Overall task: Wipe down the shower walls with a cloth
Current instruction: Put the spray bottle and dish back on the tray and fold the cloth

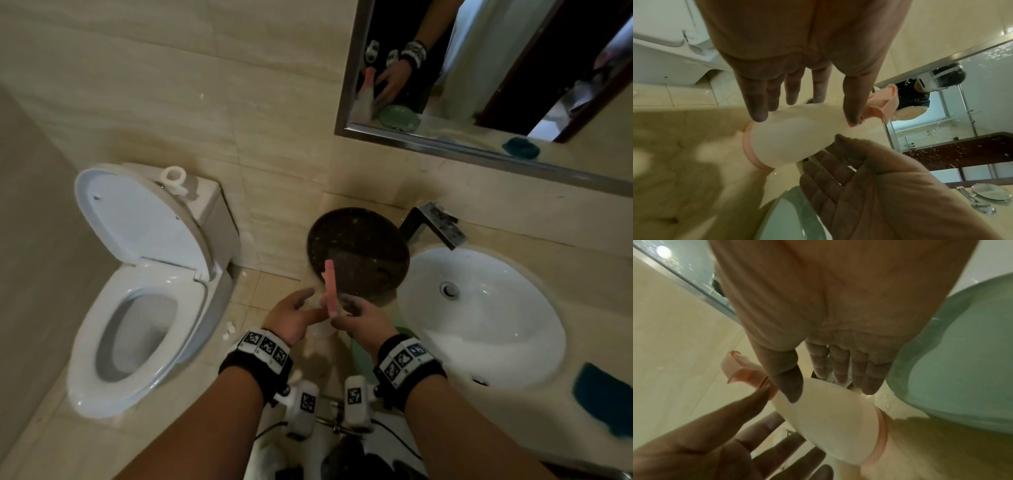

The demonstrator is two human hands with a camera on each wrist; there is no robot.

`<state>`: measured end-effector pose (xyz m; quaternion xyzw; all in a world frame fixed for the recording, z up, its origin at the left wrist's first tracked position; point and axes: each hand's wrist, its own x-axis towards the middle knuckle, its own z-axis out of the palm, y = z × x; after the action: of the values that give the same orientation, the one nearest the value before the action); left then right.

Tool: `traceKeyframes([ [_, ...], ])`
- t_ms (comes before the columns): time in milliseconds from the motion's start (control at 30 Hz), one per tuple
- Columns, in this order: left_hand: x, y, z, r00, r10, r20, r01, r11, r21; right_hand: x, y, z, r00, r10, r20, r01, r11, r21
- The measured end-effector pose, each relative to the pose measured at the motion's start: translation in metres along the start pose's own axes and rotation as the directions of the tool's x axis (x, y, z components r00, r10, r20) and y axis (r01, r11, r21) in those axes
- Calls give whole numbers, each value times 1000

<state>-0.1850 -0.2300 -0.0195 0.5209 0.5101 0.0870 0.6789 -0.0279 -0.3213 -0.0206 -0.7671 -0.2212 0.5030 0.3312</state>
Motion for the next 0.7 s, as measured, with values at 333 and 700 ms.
traceKeyframes([
  [333, -6, -5, 9, 990, 137, -38, -135, 990, 43, 2, 6, 6, 996, -86, 15, 86, 996, -17],
  [700, -16, 4, 11, 963, 243, -121, -232, 968, 96, -10, 4, 17, 996, -90, 25, 89, 996, 23],
])
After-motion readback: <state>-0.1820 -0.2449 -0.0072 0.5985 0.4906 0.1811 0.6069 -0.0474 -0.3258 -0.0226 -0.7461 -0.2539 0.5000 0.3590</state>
